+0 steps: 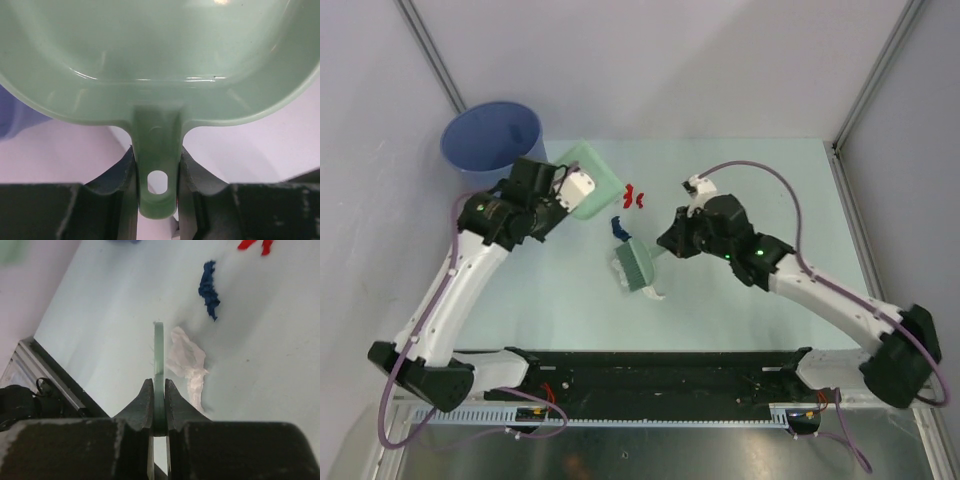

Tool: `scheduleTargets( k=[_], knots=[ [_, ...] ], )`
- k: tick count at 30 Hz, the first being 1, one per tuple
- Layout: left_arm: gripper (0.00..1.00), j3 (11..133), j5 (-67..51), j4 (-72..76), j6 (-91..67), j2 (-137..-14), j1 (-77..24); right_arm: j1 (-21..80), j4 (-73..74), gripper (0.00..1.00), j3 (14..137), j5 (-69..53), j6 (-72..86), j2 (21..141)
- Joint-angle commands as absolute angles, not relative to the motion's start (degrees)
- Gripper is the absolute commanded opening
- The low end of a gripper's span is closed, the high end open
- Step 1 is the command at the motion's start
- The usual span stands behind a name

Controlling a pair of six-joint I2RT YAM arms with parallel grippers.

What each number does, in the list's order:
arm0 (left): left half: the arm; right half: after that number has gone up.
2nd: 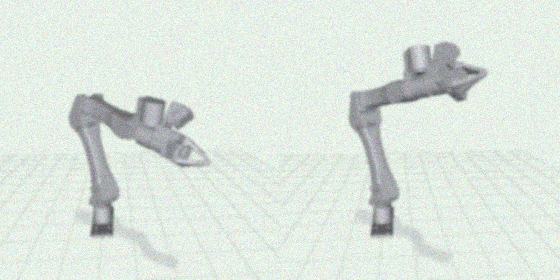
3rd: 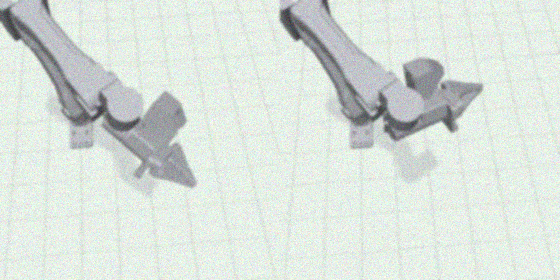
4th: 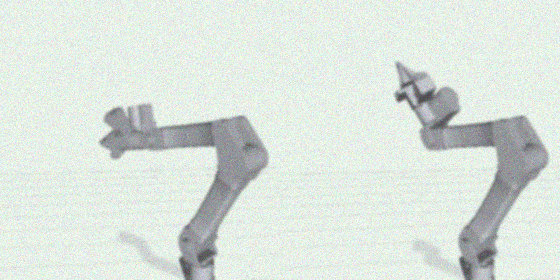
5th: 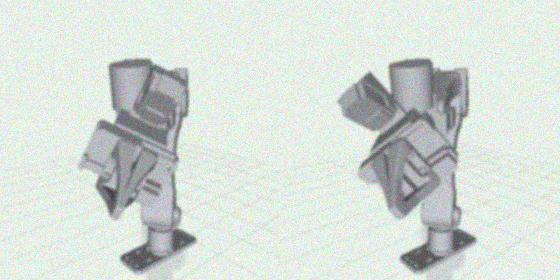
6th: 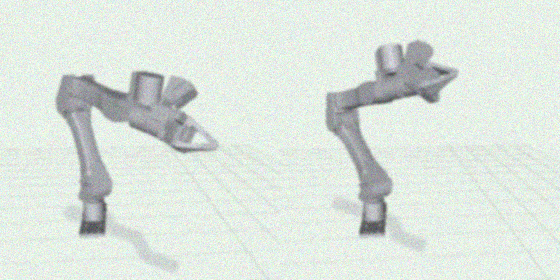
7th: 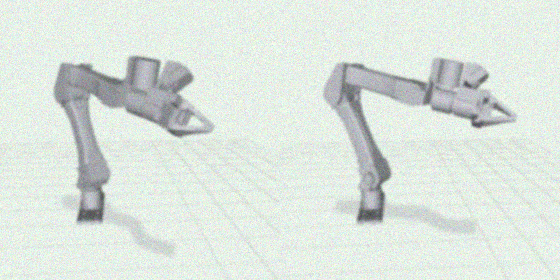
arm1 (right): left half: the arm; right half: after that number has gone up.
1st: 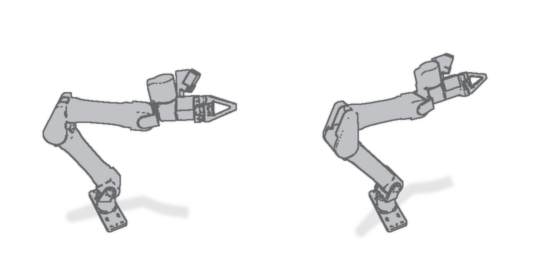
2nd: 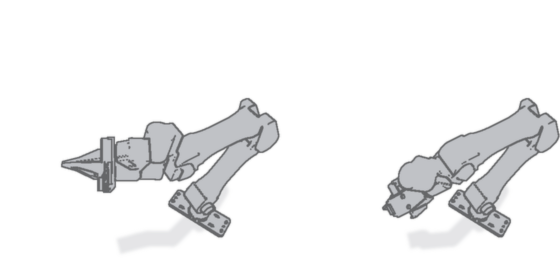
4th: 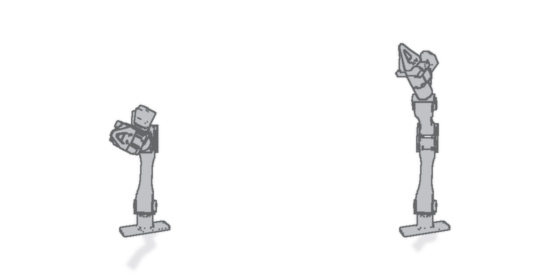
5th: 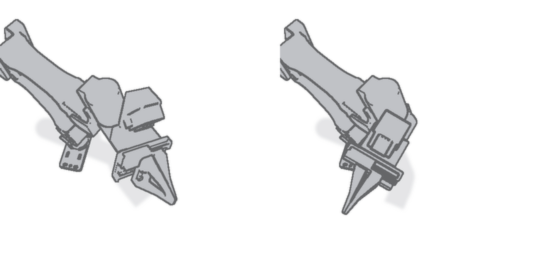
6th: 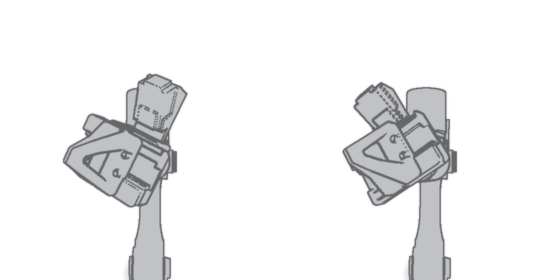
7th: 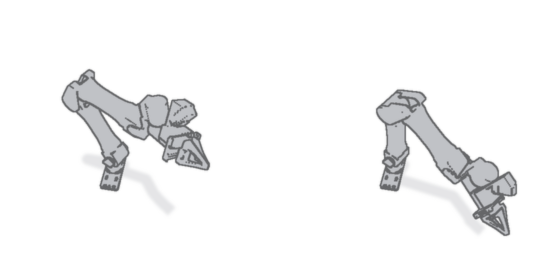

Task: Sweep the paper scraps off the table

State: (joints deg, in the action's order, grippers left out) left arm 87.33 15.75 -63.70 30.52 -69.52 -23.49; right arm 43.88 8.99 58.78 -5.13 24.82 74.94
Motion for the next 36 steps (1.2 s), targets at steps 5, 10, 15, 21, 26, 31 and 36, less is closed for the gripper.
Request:
scheduleTargets(
  k=[5,10,15,21,26,31,36],
  knots=[
    [0.00,76.7,7.7,-71.5,27.9,-71.5,-25.2,41.3,23.8,0.00,61.3,21.3,17.5,60.8],
    [0.00,62.4,8.5,-71.8,30.5,-71.9,-25.2,41.7,33.4,0.00,62.7,32.2,16.6,65.3],
    [0.00,53.3,7.6,-71.5,33.8,-74.5,-25.1,46.4,35.8,0.00,66.4,37.4,16.1,71.5],
    [0.00,52.4,5.1,-68.5,35.8,-80.8,-24.6,52.4,35.2,0.00,72.3,37.8,14.9,82.3],
    [0.00,53.1,6.0,-64.4,35.2,-88.8,-24.3,56.8,30.4,0.00,75.9,29.0,13.8,89.3],
    [0.00,55.5,3.7,-62.5,34.1,-92.6,-24.4,59.2,24.4,0.00,81.2,10.1,16.6,93.5],
    [0.00,56.0,1.3,-61.6,34.5,-93.0,-24.4,59.3,15.1,0.00,82.4,2.7,18.1,90.7]
  ],
)
